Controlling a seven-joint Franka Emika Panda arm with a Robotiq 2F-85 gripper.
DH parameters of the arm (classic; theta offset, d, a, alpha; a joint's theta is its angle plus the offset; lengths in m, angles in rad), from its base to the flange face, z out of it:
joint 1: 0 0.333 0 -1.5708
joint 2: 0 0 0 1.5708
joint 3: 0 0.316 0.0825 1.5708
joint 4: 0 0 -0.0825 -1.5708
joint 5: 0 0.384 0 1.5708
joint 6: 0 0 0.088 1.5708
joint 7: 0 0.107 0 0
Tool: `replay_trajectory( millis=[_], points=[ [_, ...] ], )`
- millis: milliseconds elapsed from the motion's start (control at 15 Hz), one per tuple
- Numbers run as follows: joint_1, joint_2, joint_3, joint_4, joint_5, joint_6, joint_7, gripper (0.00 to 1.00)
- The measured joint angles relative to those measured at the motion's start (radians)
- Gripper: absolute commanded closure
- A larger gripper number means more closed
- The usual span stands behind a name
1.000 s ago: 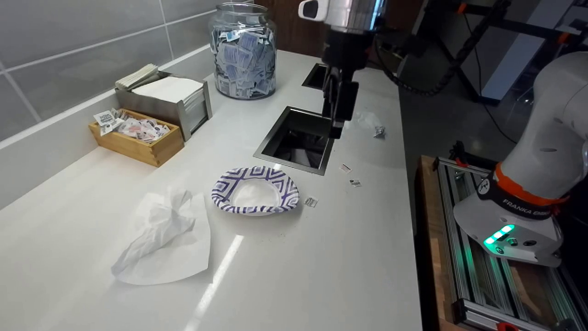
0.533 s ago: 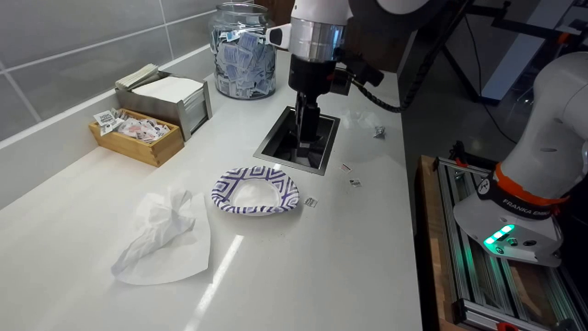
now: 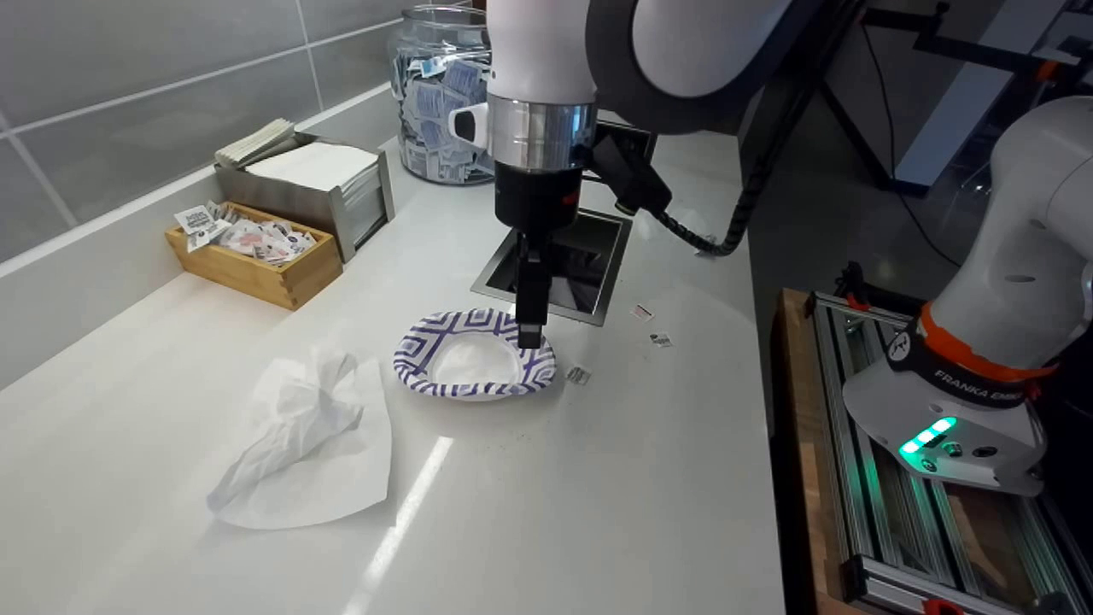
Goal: Crumple up the white plate on all sides
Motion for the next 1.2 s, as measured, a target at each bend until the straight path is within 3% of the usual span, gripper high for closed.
replay_trajectory(
  millis=[533, 1200],
  points=[
    [-0.002, 0.007, 0.006, -0.005, 0.000, 0.011, 0.000, 0.00],
    [0.000, 0.041, 0.048, -0.086, -0.006, 0.220, -0.003, 0.00]
  ],
)
